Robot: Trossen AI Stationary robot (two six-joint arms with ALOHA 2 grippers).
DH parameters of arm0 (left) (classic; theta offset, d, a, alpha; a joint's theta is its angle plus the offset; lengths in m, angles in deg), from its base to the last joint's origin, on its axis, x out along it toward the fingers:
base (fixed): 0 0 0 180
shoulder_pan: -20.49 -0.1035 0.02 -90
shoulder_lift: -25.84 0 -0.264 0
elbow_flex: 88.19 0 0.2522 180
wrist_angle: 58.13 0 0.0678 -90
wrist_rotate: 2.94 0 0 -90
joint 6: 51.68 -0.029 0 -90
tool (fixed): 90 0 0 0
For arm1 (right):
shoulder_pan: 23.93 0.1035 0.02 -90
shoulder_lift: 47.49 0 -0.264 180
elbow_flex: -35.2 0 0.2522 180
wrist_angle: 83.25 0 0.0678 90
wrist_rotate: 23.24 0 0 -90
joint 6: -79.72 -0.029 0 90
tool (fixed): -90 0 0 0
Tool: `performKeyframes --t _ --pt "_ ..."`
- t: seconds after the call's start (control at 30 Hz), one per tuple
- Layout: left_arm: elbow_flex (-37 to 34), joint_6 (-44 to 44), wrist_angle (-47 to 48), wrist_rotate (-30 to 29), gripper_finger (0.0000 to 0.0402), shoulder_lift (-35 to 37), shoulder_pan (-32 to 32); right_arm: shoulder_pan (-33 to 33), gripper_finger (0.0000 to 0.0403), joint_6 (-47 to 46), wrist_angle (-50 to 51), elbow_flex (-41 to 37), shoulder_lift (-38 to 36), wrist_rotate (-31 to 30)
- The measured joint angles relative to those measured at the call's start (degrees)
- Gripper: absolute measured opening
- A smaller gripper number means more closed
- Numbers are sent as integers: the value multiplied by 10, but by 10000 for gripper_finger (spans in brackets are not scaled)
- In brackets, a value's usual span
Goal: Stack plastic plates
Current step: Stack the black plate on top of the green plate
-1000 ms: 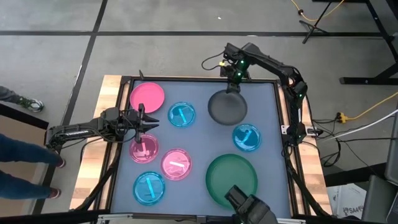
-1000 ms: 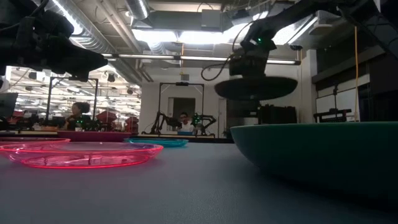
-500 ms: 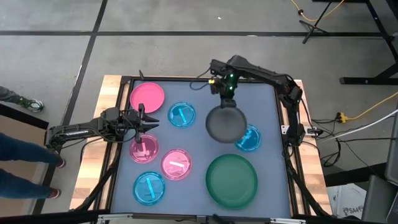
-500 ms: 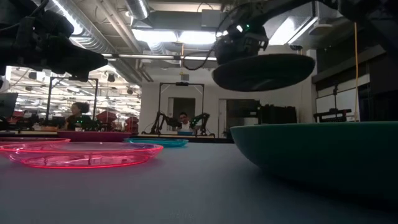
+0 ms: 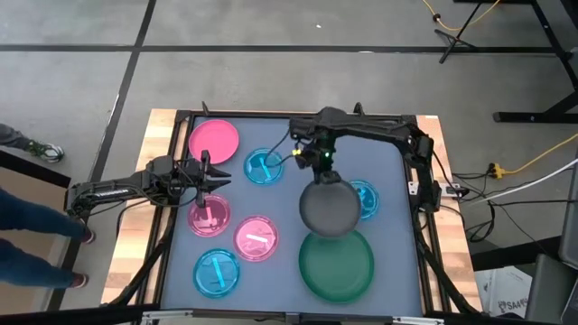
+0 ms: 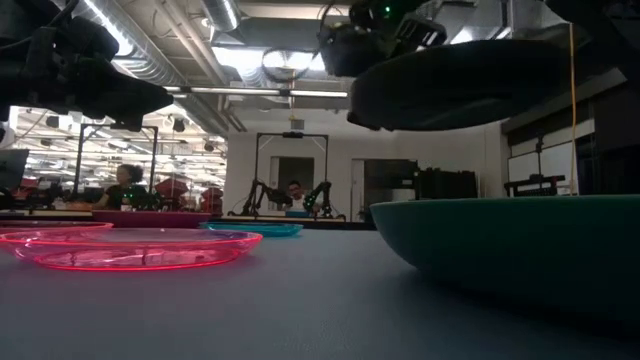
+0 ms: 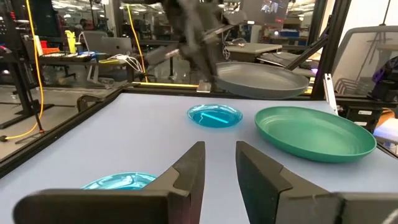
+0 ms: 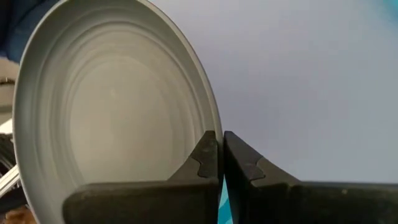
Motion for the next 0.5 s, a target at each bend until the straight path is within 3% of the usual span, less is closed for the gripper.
performKeyframes --t 0.5 --pt "0 -1 0 0 84 0 0 119 0 -32 -8 0 0 0"
